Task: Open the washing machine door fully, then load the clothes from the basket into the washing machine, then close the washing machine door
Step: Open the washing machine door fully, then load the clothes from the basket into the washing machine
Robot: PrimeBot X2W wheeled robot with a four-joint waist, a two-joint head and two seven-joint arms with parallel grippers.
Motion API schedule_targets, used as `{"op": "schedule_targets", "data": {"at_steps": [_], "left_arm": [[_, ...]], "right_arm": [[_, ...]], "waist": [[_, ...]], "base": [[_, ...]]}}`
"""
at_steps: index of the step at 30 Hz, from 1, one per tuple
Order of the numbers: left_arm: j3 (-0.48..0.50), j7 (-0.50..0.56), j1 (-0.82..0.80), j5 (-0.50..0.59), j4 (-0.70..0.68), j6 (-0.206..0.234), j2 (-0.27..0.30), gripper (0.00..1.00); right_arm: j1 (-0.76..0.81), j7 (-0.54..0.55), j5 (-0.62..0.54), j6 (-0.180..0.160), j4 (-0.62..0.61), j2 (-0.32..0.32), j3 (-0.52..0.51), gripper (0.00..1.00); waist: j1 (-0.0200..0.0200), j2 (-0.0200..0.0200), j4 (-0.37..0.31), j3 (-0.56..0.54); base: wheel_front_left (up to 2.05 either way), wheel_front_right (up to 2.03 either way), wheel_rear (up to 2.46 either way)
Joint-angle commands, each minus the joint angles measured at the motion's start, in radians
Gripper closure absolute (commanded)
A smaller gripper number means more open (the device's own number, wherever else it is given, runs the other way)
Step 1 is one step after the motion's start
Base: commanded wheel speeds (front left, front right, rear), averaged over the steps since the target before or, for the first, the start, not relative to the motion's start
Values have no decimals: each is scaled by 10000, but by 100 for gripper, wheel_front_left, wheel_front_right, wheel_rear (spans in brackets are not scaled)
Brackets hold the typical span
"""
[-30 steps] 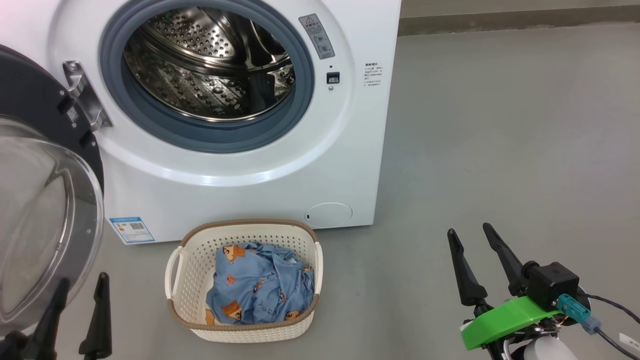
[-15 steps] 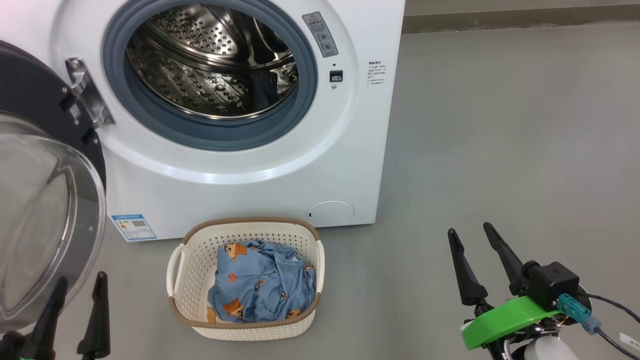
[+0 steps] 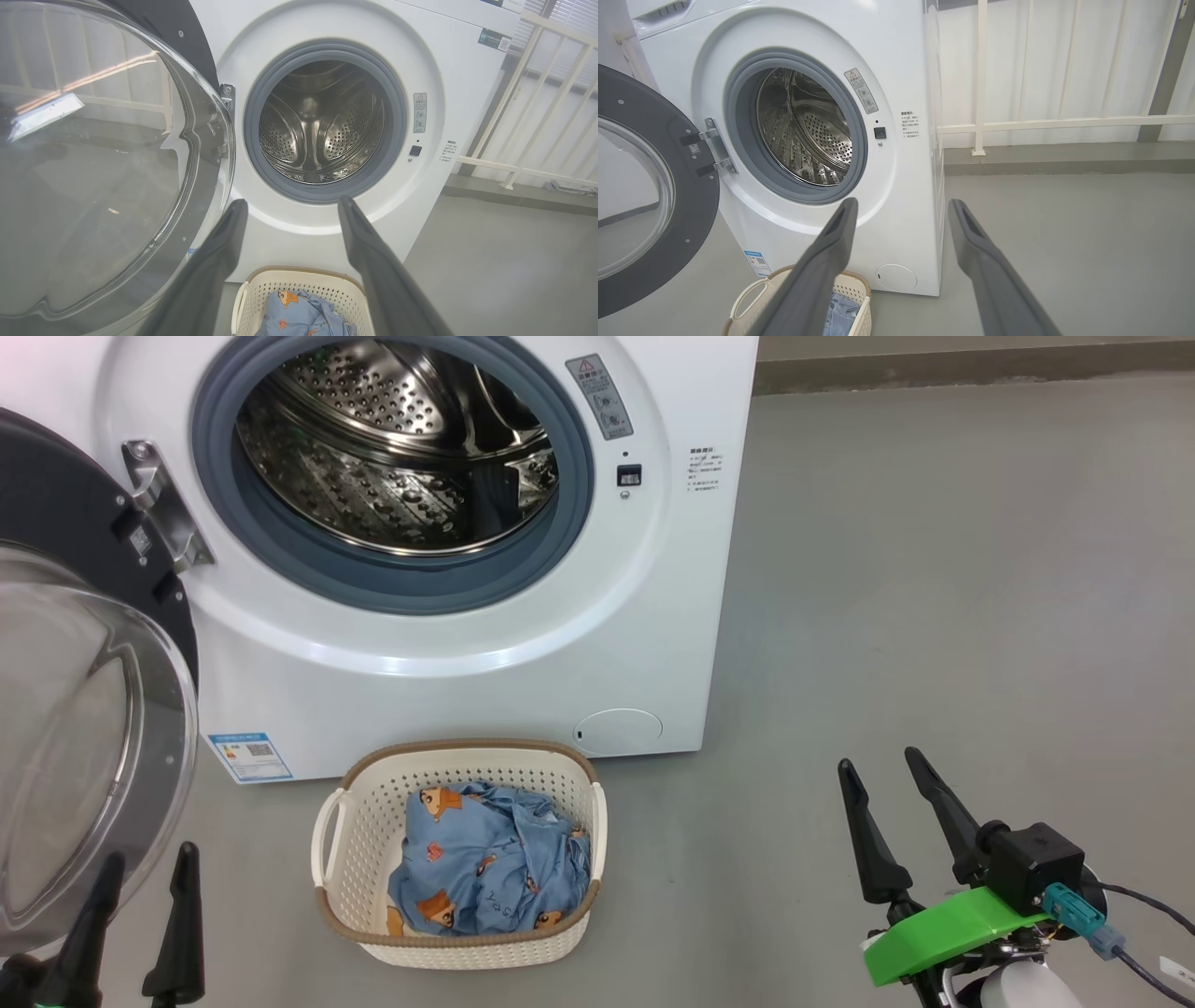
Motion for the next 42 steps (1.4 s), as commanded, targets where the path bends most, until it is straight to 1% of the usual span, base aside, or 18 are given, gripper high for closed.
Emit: {"op": "schedule_targets", "data": {"at_steps": [1,25,30,42], "left_arm": [[439,-89,-259,92,-149,-33,242,0],[348,-46,-260,-7,-102,-69,286,0],[280,-43,-291,-36,-78,-89,296,0],[209,-46,-331,-50,-21,-62,300,0]], "right_arm": [[-265,-122,-95,56,-256,-37,161,0],[-280,-122,-64,56,-197,-37,199,0],[-291,-122,-66,56,-164,-37,210,0],[-289,-122,-46,56,-101,-37,273,0]], "waist": [[0,0,2,4],[0,0,-25,30],[0,0,-12,20],[0,0,49,-10]], "base": [[0,0,0],[4,-4,0],[98,-98,0],[155,-155,0]]}}
